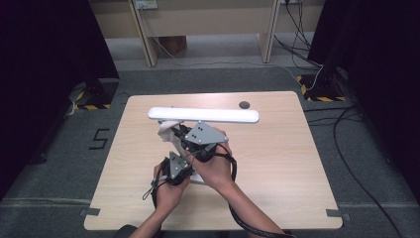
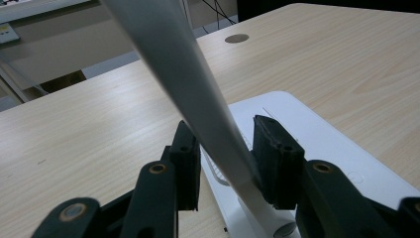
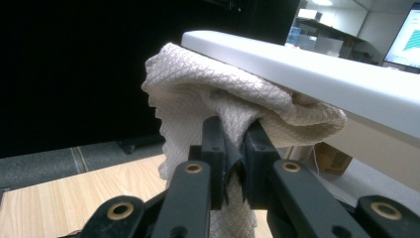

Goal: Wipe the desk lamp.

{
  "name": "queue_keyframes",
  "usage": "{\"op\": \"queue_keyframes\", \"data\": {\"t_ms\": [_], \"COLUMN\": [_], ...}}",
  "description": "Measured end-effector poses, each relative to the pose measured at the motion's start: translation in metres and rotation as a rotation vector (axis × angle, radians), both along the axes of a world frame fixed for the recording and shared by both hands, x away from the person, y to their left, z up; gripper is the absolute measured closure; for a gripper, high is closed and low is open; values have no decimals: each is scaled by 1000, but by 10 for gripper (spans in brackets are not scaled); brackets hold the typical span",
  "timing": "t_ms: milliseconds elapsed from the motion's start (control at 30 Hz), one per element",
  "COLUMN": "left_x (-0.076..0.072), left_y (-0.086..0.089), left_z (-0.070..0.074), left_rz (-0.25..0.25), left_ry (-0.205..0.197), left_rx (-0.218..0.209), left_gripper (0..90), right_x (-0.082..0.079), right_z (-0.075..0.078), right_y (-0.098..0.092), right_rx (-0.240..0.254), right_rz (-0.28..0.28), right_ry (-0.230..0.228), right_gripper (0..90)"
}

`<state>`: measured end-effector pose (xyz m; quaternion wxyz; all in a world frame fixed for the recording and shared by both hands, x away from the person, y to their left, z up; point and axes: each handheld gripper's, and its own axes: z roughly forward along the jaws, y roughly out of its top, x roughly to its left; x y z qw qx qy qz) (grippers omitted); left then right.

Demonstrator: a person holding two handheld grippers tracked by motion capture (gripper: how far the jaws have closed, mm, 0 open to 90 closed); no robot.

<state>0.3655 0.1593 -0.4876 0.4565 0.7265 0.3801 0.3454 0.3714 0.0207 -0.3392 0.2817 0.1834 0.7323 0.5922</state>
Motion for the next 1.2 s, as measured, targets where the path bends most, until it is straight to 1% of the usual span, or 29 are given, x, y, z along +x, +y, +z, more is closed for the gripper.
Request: {"op": "queue_keyframes", "data": {"t_ms": [100,300,433,700,833,967,1000,1033,1100,1133,1200], "left_x": [0,0,0,0,-1,-1,-1,0,0,-1,-1], "left_y": [0,0,0,-1,-1,-2,-2,0,-1,-2,-2], "left_z": [0,-1,-1,-2,-3,-3,-3,-2,-2,-3,-3], "left_rz": [0,-1,-1,0,1,3,2,5,5,-1,-1], "left_ry": [-3,-4,-2,-1,-1,2,-1,-12,-10,-2,-3], "left_rx": [1,6,8,10,12,3,16,35,34,21,23], "left_gripper": [637,635,635,634,634,632,632,631,631,631,630], "right_x": [2,2,3,4,5,5,5,5,5,6,5], "right_z": [0,-2,-2,-3,-4,-6,-6,-6,-7,-8,-8], "right_y": [1,3,4,5,5,6,5,5,6,6,6], "right_rx": [-8,-12,-24,-38,-46,-56,-63,-62,-61,-63,-63], "right_rz": [3,-2,-2,-2,-6,-3,-2,-4,-4,-4,-6], "right_ry": [-10,6,3,17,14,13,12,18,19,13,20], "right_gripper": [830,829,830,829,830,830,830,830,830,830,830]}}
